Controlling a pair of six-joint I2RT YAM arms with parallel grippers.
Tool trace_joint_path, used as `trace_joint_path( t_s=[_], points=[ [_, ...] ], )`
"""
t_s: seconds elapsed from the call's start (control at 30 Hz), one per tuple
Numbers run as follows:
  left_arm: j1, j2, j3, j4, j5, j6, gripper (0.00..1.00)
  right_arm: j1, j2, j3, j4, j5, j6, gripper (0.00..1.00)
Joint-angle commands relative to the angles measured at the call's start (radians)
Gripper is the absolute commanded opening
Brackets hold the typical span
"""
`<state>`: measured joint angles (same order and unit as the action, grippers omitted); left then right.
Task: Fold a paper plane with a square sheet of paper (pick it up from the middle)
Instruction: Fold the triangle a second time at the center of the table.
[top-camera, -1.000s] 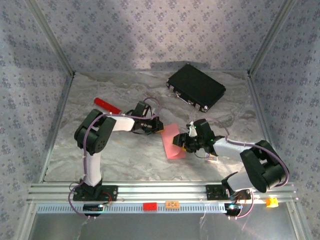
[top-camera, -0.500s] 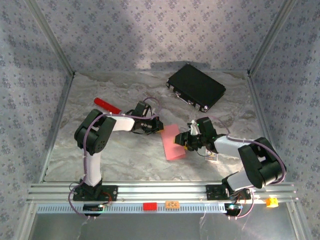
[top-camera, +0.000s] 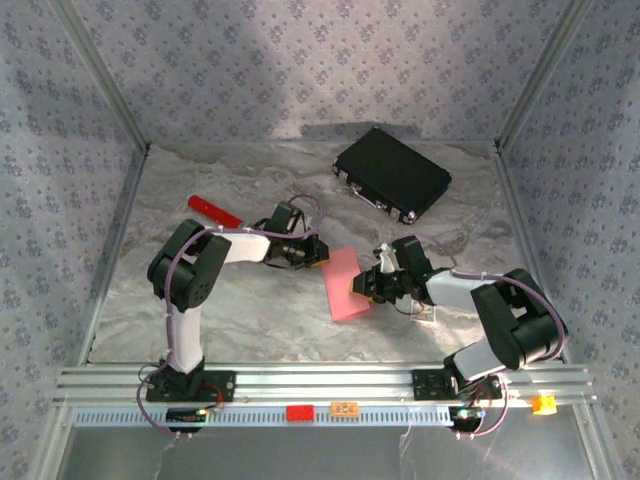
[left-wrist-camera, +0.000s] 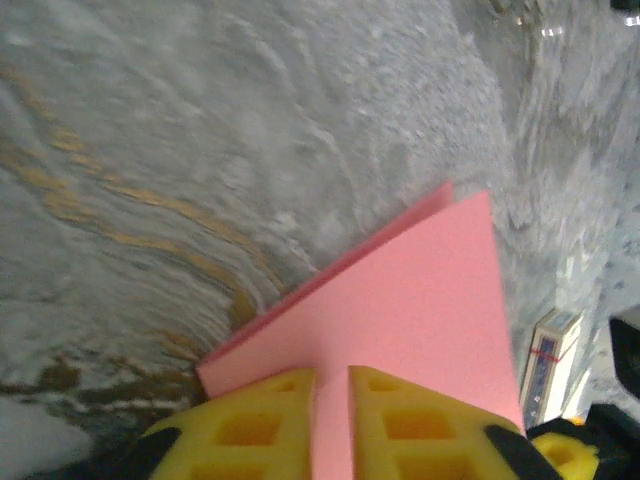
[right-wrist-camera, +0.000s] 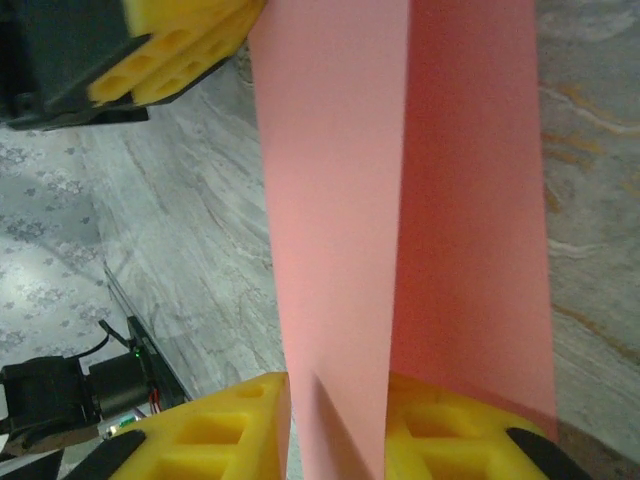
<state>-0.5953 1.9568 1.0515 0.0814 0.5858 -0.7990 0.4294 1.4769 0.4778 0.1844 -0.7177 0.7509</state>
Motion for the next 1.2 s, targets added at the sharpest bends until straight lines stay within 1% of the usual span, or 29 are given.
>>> trace_joint_path(
  t_s=[0.0,0.07,0.17,0.23,0.37,0.53,0.6,0.63,0.7,0.83,0.9,1.03,1.17],
  points=[
    [-0.017,-0.098,0.053,-0.084,-0.011,0.048,0.26,-0.004,0.011,0.009,-0.035,0.028,0.001,0.21],
    [-0.027,-0.142,0.062,-0.101,-0.021,0.064,0.36,-0.003,0.012,0.012,-0.039,0.048,0.017,0.15],
    [-0.038,-0.205,0.064,-0.135,-0.052,0.088,0.50,0.009,0.011,0.003,-0.012,0.082,0.074,0.10],
    [-0.047,-0.252,0.047,-0.149,-0.085,0.102,0.60,0.021,0.014,0.000,0.006,0.113,0.116,0.09],
    [-0.048,-0.338,-0.013,-0.151,-0.146,0.107,0.66,0.063,0.016,-0.019,0.105,0.178,0.247,0.09],
    [-0.048,-0.416,-0.078,-0.148,-0.208,0.115,0.69,0.120,0.003,-0.036,0.165,0.266,0.408,0.09],
    [-0.049,-0.444,-0.102,-0.138,-0.228,0.117,0.69,0.132,0.002,-0.035,0.178,0.272,0.433,0.10],
    [-0.049,-0.456,-0.113,-0.132,-0.234,0.119,0.69,0.135,0.000,-0.032,0.177,0.266,0.427,0.11],
    [-0.050,-0.481,-0.142,-0.104,-0.236,0.128,0.68,0.131,-0.010,-0.025,0.170,0.245,0.391,0.19],
    [-0.069,-0.534,-0.207,-0.040,-0.261,0.169,0.66,0.084,-0.014,0.011,0.122,0.168,0.287,0.29],
    [-0.100,-0.570,-0.246,0.001,-0.303,0.206,0.65,0.063,-0.005,0.038,0.076,0.135,0.228,0.30],
    [-0.159,-0.607,-0.315,0.082,-0.344,0.275,0.63,0.039,0.026,0.062,0.073,0.085,0.186,0.28],
    [-0.207,-0.588,-0.285,-0.026,-0.344,0.327,0.63,0.025,0.074,0.083,0.084,0.047,0.167,0.25]
  ],
)
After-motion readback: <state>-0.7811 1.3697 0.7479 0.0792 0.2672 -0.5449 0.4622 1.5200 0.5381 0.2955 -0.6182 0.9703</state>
